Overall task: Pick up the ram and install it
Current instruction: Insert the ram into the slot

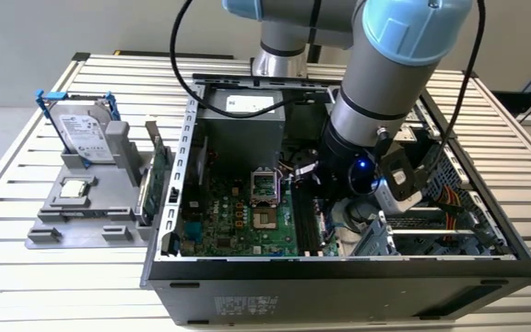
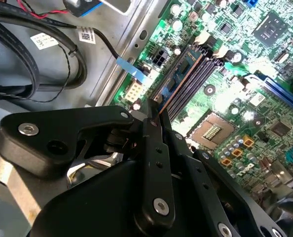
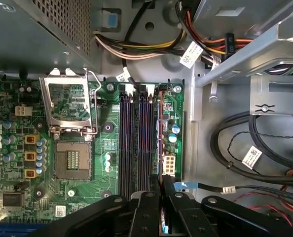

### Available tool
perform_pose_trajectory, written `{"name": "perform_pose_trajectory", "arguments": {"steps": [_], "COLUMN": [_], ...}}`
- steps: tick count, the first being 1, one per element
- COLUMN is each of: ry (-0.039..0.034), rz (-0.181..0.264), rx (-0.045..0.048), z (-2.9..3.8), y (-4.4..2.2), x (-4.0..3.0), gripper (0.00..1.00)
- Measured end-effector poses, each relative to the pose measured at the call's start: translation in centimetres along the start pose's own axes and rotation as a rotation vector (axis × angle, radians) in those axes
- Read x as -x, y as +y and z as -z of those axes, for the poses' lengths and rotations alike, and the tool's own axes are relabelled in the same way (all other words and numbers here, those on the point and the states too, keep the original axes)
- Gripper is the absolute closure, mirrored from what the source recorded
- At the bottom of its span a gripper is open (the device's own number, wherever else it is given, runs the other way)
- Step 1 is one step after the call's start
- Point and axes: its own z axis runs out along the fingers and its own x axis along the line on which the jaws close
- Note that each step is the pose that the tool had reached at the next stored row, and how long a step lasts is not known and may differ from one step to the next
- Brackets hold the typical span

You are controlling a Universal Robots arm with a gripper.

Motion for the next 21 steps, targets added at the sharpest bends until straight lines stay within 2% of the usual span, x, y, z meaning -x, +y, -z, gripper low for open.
{"name": "perform_pose_trajectory", "arguments": {"steps": [7, 12, 21], "ry": [0.0005, 0.0012, 0.0014], "rz": [0.015, 0.035, 0.039], "rx": [-0.0001, -0.0003, -0.0005], "z": [-0.98, -1.32, -1.88], "y": [-0.03, -0.05, -0.07], "x": [0.0, 0.0, -0.05], "gripper": [1.0, 1.0, 1.0]}}
